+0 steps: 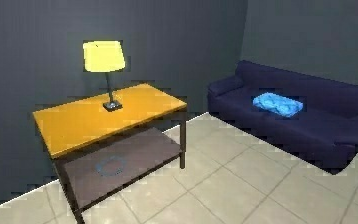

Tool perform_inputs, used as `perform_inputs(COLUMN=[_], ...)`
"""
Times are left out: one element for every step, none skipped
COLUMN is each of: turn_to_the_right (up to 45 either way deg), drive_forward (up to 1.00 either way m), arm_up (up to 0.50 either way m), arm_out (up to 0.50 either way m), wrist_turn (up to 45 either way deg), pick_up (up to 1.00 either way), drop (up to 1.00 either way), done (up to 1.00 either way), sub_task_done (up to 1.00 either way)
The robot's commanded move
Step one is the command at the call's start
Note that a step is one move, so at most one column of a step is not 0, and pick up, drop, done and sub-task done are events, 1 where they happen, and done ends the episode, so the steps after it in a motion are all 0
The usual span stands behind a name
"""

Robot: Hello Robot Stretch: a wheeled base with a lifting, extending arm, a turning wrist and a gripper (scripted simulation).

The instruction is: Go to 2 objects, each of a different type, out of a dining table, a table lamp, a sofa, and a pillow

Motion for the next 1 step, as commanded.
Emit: perform_inputs(turn_to_the_right=[-9.0], drive_forward=[0.00], arm_up=[0.00], arm_out=[0.00], wrist_turn=[0.0], pick_up=[0.00], drop=[0.00], done=[0.00], sub_task_done=[0.00])
